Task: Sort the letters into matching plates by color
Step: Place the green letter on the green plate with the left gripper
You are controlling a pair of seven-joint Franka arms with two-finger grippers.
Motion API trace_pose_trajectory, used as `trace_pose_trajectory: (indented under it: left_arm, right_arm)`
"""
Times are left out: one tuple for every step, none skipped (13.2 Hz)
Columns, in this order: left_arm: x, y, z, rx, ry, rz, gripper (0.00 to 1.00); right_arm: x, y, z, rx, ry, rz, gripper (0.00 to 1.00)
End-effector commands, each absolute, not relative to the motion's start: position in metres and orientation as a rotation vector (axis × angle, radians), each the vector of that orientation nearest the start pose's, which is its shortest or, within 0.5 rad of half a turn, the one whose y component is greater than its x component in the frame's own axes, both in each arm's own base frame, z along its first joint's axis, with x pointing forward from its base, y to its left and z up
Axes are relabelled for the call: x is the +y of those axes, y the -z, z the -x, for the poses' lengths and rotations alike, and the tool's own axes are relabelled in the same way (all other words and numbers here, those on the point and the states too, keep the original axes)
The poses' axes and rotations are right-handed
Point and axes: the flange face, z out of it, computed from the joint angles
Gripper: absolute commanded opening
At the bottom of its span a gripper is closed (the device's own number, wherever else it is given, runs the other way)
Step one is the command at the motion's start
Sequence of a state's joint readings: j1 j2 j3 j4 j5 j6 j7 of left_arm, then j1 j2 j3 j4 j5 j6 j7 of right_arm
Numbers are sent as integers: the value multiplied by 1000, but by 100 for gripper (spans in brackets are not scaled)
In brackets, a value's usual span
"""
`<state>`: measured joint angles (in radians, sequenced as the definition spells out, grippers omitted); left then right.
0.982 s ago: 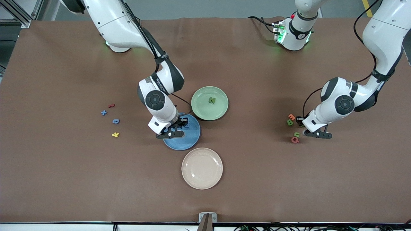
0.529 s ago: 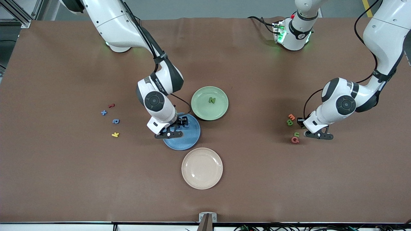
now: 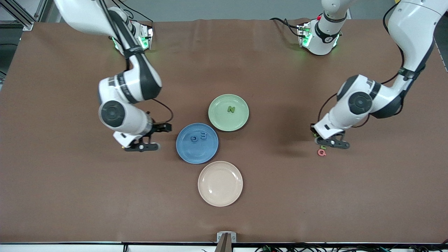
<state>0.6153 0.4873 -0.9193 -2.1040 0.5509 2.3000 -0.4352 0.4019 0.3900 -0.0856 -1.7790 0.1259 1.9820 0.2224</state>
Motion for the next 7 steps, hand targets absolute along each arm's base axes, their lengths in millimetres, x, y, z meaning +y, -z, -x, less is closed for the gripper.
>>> trace_pose_trajectory:
  left_arm:
    - [-209,-282,-525,253,-34,3115,0]
    - [-234,-281,-515,247,-39,3126,0]
    - [-260,-284,-506,227,-28,3131,0]
    - [-293,-285,-491,203,-30,3139,0]
    - [-329,-287,-478,140,-31,3164,0]
    - [-362,-291,-466,80,-34,3189,0]
    - [-387,-293,-455,52,-38,3204,0]
  right_arm:
    - [156,-324,-572,-72,-325,3150,100]
    - [138,-316,-569,-37,-341,3153,100]
    - [117,-308,-566,-8,-337,3148,100]
    - [95,-295,-561,-34,-313,3139,100]
    - [74,-281,-558,-51,-277,3134,100]
    - [61,-267,-553,-32,-245,3134,100]
    - [58,-253,-545,-27,-214,3136,100]
